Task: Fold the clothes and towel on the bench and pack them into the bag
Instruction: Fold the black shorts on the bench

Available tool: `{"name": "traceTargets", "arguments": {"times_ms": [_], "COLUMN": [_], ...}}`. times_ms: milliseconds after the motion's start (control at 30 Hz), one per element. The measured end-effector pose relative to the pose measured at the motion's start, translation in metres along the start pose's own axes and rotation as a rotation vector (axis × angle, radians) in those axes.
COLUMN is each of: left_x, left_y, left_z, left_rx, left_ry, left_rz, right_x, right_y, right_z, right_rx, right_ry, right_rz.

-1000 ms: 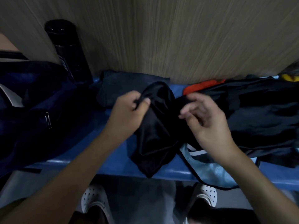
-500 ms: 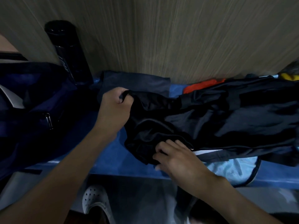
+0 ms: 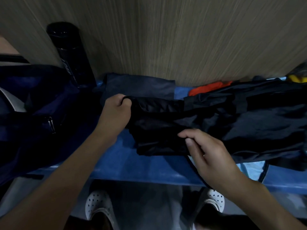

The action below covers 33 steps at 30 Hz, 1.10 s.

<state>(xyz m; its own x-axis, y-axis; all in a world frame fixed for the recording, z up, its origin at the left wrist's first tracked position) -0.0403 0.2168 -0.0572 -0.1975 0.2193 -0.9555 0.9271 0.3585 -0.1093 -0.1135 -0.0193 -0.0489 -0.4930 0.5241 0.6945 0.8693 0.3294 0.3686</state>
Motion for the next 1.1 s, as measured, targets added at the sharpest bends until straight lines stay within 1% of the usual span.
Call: {"name": "traceTargets", "arguments": {"times_ms": [133, 167, 233, 300, 367, 467, 533, 567, 633, 700, 733, 800, 867, 900, 1000, 1100], "left_x": [0.002, 0.0, -0.003, -0.008, -0.012, -0.013, -0.014, -0.015, -0.017, -0.021, -0.023, -0.027, -0.03, -0.03, -0.031, -0.028], "left_y": [0.001, 0.0, -0.004, -0.009, -0.011, -0.012, -0.012, -0.012, -0.013, -0.017, -0.02, -0.028, -0.036, -0.039, -0.04, -0.039], "left_z": [0.001, 0.002, 0.006, 0.01, 0.014, 0.015, 0.014, 0.013, 0.012, 0.01, 0.011, 0.014, 0.018, 0.019, 0.015, 0.009], "left_rx": [0.033, 0.052, 0.101, 0.124, 0.136, 0.179, 0.226, 0.246, 0.273, 0.323, 0.362, 0.473, 0.587, 0.62, 0.657, 0.754], "left_ry": [-0.076, -0.121, -0.211, -0.257, -0.29, -0.309, -0.293, -0.289, -0.252, -0.178, -0.142, -0.088, -0.071, -0.07, -0.012, 0.059], "left_rz": [-0.089, -0.106, -0.136, -0.147, -0.145, -0.145, -0.134, -0.129, -0.097, -0.033, 0.002, 0.062, 0.11, 0.124, 0.146, 0.108], "right_x": [-0.006, -0.007, -0.01, -0.01, -0.012, -0.015, -0.014, -0.012, -0.008, -0.003, -0.002, -0.001, -0.001, 0.0, 0.002, -0.004], "right_y": [-0.011, -0.012, -0.007, -0.001, 0.001, 0.001, 0.001, 0.001, 0.004, 0.01, 0.015, 0.028, 0.039, 0.043, 0.051, 0.056], "right_z": [-0.007, -0.007, -0.005, 0.002, 0.016, 0.036, 0.042, 0.043, 0.04, 0.03, 0.025, 0.018, 0.017, 0.016, 0.003, -0.021], "right_rx": [0.221, 0.221, 0.124, 0.065, 0.107, 0.169, 0.148, 0.107, -0.031, -0.167, -0.202, -0.172, -0.122, -0.144, -0.296, -0.393], "right_ry": [0.048, 0.032, -0.034, -0.197, -0.395, -0.553, -0.59, -0.592, -0.518, -0.329, -0.212, 0.022, 0.162, 0.211, 0.305, 0.385], "right_rz": [0.079, 0.06, -0.018, -0.136, -0.227, -0.267, -0.256, -0.253, -0.231, -0.167, -0.124, -0.012, 0.048, 0.054, 0.076, 0.063]}}
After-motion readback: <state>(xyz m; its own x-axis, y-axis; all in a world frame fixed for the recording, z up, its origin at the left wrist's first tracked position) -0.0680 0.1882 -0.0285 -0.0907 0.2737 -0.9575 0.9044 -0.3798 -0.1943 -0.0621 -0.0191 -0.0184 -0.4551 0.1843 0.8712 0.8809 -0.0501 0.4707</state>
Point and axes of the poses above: each hand's wrist, its own y-axis towards the middle knuckle, its own z-axis out of the palm, x = y × z, the point moved 3 cm from there along y, towards the middle knuckle, and after that the axes turned 3 degrees about -x, right-handed, at the moved point
